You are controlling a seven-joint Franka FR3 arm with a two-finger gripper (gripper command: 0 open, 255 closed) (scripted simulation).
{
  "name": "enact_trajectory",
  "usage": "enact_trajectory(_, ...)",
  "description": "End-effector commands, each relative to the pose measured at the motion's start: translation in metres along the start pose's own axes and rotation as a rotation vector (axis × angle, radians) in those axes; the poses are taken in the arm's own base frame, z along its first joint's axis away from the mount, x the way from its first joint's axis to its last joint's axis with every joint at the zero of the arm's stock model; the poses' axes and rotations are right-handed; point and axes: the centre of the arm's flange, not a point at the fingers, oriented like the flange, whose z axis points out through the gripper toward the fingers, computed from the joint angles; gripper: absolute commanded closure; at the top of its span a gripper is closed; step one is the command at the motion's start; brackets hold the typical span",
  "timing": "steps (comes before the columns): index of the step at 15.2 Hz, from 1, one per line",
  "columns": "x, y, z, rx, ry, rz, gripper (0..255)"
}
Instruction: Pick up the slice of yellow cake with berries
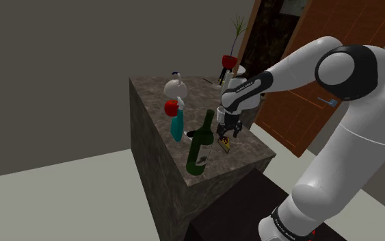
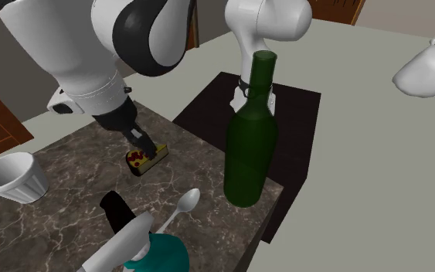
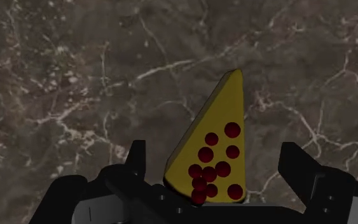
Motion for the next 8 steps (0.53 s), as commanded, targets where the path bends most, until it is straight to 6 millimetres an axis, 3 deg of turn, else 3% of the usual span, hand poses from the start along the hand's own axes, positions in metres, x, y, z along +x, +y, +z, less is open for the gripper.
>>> enact_trajectory(1,0.003,0.000,0.010,0.001,0.001,0.002,0)
enact_trajectory(7,0.008,-0.001,0.034,0.001,0.001,0.002,0)
enact_trajectory(8,0.007,-0.001,0.034,0.001,0.001,0.002,255)
